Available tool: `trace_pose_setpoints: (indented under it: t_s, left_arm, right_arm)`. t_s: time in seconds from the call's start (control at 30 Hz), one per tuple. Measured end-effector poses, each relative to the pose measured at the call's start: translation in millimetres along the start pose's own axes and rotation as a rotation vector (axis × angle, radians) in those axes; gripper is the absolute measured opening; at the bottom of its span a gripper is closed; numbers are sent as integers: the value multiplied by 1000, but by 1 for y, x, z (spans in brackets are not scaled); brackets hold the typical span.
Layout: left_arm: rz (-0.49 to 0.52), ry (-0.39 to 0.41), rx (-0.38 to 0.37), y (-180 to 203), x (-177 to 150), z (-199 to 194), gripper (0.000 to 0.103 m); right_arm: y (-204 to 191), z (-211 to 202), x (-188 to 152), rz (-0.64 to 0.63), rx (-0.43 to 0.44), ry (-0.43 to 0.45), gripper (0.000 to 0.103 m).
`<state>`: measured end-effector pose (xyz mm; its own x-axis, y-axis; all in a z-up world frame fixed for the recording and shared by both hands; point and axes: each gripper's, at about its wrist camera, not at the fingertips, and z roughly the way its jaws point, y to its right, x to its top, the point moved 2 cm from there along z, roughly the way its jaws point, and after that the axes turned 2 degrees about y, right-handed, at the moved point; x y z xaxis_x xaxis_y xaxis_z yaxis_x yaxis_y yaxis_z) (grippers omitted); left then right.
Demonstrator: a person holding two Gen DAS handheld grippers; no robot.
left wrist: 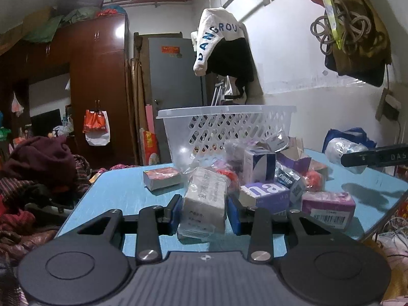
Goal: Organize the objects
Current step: 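Grasp the white box with the left gripper while the right grasps the wrapped white roll, then lift both items over the white basket and open both grippers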
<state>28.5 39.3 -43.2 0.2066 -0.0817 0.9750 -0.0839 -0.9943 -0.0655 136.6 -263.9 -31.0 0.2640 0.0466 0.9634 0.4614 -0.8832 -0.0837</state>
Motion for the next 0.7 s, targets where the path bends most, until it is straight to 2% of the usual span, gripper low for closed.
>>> trace_pose_setpoints:
  t_s: [0.1, 0.17, 0.3, 0.4, 0.5, 0.53, 0.63, 0.7]
  left_arm:
    - [-42, 7, -38, -5, 9, 2, 42]
    - [-44, 28, -74, -6, 28, 7, 42]
    - [-74, 59, -123, -11, 91, 38, 42]
    - [-98, 43, -133, -15, 136, 75, 42]
    - [-86, 7, -99, -13, 164, 116, 42]
    - [-84, -28, -92, -12, 170, 135, 42]
    - [-88, -113, -51, -10, 168, 181, 42]
    - [-90, -138, -46, -11, 163, 198, 43]
  right_arm:
    - [0, -1, 5, -1, 11, 12, 55]
    - [-1, 0, 20, -1, 34, 34, 55]
    - [-7, 16, 76, -5, 101, 113, 55]
    - [-19, 41, 119, -71, 92, 147, 55]
    - [-24, 77, 150, -125, 83, 139, 55]
    - [-24, 94, 156, -143, 77, 122, 55]
    - [-17, 144, 155, -144, 51, 20, 55]
    - [-14, 163, 146, -157, 41, -19, 55]
